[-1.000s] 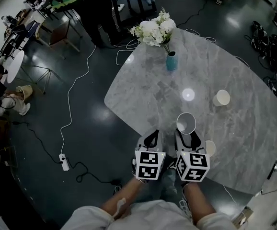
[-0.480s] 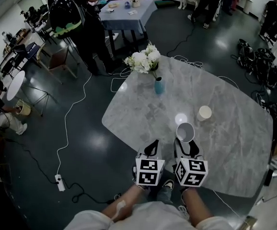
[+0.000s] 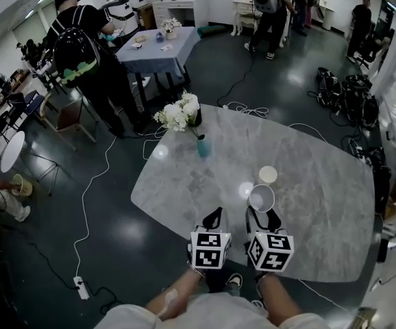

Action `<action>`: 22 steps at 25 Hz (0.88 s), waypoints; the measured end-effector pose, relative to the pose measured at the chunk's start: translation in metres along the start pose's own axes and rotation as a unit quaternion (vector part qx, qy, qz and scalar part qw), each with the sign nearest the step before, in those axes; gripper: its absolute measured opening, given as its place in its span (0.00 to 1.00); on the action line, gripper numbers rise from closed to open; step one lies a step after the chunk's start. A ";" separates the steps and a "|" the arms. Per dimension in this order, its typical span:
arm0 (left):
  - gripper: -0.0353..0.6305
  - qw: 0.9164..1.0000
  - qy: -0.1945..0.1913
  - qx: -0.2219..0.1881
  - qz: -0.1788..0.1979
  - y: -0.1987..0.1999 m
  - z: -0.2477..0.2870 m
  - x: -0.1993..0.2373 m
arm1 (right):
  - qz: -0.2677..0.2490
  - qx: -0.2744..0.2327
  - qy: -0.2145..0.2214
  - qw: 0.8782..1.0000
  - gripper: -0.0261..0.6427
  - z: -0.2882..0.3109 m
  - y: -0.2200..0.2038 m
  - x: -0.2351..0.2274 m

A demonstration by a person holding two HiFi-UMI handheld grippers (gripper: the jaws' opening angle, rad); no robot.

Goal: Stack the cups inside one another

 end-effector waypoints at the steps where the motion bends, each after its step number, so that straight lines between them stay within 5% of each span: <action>1: 0.05 1.000 -0.003 0.000 0.001 0.001 0.003 -0.004 | 0.001 -0.001 -0.004 1.000 0.36 -0.001 0.002 -0.006; 22: 0.05 0.999 -0.021 0.033 -0.010 0.024 0.115 -0.037 | 0.007 0.033 -0.009 0.999 0.36 0.063 0.021 -0.106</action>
Point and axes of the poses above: the fingertips, and each gripper's own axes: z forward along the fingers, x to its left, y out of its top, the point moved 3 cm from there along -z, backward along the fingers
